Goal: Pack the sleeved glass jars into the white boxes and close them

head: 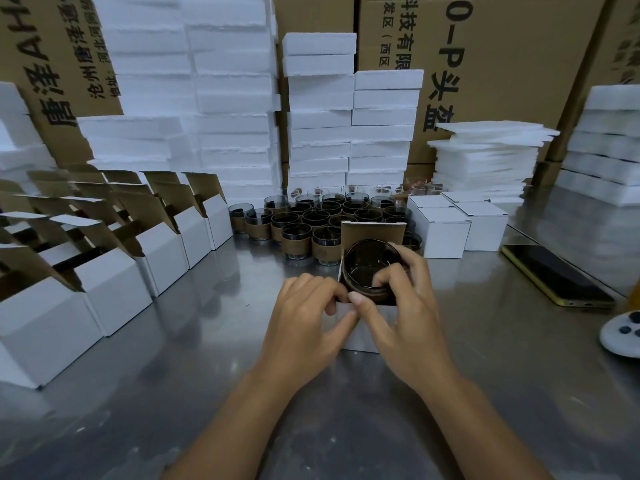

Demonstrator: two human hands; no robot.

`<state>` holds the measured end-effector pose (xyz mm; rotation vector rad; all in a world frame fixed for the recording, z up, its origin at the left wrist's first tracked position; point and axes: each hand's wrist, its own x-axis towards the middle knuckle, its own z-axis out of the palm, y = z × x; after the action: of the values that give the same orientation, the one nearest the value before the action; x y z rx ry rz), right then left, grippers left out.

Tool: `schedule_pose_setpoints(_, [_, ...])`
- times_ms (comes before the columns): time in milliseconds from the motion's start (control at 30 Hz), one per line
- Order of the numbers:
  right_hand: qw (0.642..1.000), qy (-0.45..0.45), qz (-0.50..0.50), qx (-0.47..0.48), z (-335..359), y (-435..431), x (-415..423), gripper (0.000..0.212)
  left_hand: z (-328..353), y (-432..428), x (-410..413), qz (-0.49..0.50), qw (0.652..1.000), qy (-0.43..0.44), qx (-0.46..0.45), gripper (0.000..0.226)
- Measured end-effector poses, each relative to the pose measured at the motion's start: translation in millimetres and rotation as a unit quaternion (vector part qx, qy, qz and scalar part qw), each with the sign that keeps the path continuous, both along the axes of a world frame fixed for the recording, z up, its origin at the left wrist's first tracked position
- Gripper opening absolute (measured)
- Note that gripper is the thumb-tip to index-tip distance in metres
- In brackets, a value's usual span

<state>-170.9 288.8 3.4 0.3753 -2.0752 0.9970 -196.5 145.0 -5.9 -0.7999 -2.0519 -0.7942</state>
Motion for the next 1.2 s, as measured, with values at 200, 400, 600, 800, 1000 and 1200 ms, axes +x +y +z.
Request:
schedule_pose_setpoints(200, [0.998, -0.042, 0.031, 0.036, -5.7, 4.8, -6.0, 0.011, 1.3, -0.1, 1.8, -0.004, 1.0, -0.011, 0.004, 0.022])
schedule_pose_setpoints(400, [0.992, -0.038, -0.017, 0.12, -7.5, 11.2, -7.4, 0.039, 1.2, -0.9, 2.2, -0.007, 1.0, -0.01, 0.008, 0.026])
schedule_pose_setpoints(600, [0.999, -0.011, -0.001, 0.033, -0.5, 4.8, -3.7, 0.034, 2.2, -1.9, 2.6, -0.007, 1.0, -0.027, 0.012, 0.018])
schedule_pose_setpoints(800, [0.948, -0.08, 0.041, -0.306, 6.1, 2.5, -9.5, 0.027, 8.1, -0.2, 3.0, -0.06, 0.967, -0.177, 0.173, 0.015])
schedule_pose_setpoints(1000, [0.921, -0.204, 0.081, -0.322, 5.5, 3.4, -13.0, 0.041, 4.6, 1.0, 4.6, -0.072, 0.955, -0.25, 0.139, 0.019])
schedule_pose_setpoints(1200, [0.925, -0.201, 0.107, -0.305, 9.3, 4.3, -9.6, 0.058, 5.5, 1.0, 5.5, -0.084, 0.947, -0.272, 0.152, 0.02])
